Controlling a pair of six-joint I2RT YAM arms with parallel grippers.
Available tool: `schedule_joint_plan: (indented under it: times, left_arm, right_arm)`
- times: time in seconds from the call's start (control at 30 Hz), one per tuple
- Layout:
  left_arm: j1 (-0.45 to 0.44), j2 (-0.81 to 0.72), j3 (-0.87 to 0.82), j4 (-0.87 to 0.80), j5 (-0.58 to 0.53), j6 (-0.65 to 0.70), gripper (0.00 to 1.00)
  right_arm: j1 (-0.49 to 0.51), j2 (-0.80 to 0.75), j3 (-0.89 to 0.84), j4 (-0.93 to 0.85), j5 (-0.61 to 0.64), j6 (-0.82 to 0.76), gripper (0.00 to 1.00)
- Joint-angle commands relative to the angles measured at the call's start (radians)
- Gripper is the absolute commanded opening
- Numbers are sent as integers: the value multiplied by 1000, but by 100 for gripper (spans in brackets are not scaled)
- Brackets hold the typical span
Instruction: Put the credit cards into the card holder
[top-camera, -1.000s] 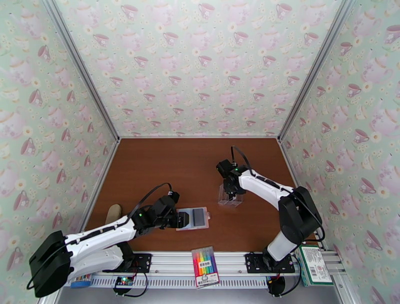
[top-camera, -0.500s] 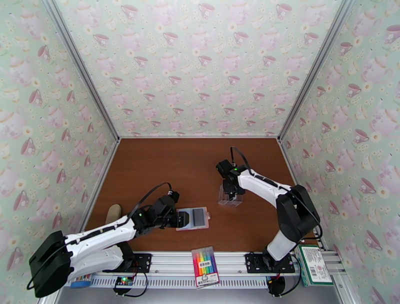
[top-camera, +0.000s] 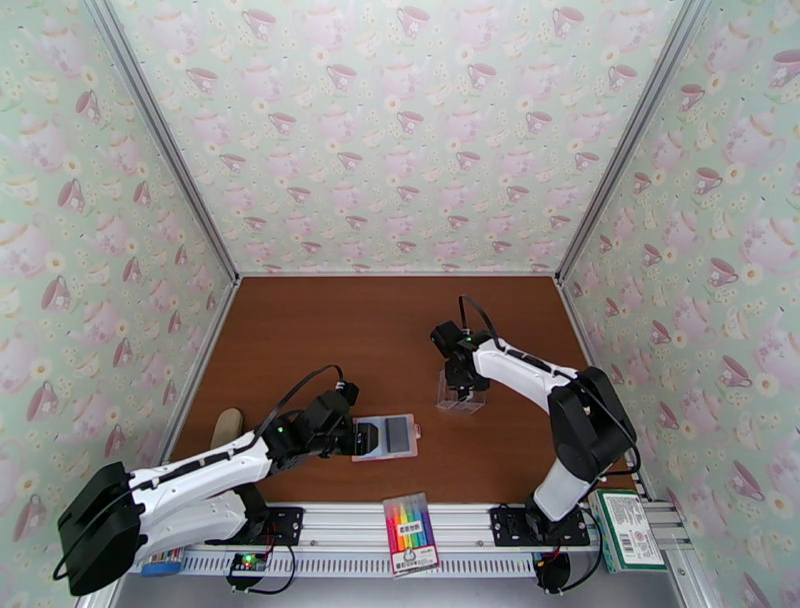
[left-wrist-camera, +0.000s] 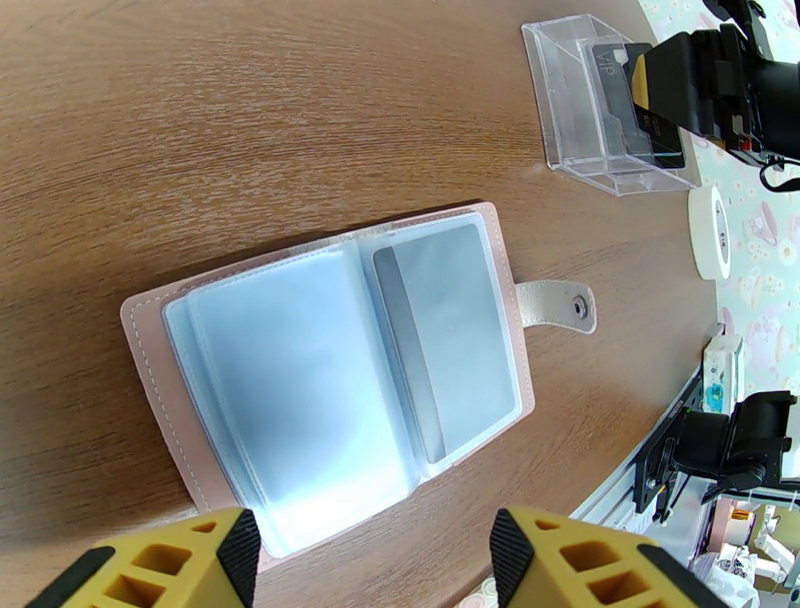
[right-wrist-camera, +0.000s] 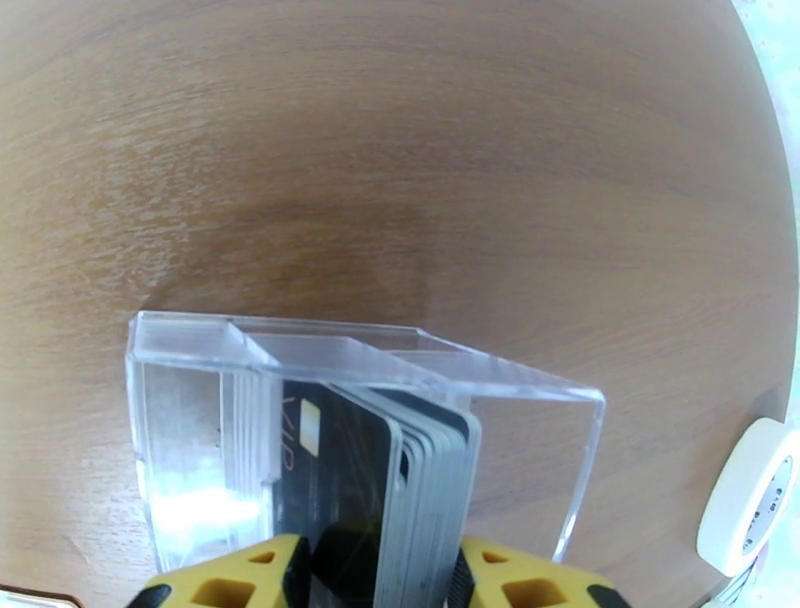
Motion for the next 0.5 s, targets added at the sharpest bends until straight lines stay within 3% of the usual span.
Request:
schedule_joint_plan:
  times: [0.0, 0.47]
  left_arm:
    - [6, -7, -15, 9, 3, -3, 67]
    - [6, -2, -18, 13, 5, -6, 67]
  right_arm:
    - [-7, -38, 30, -58, 57, 2, 42]
    - [-19, -64, 47, -97, 86, -5, 36]
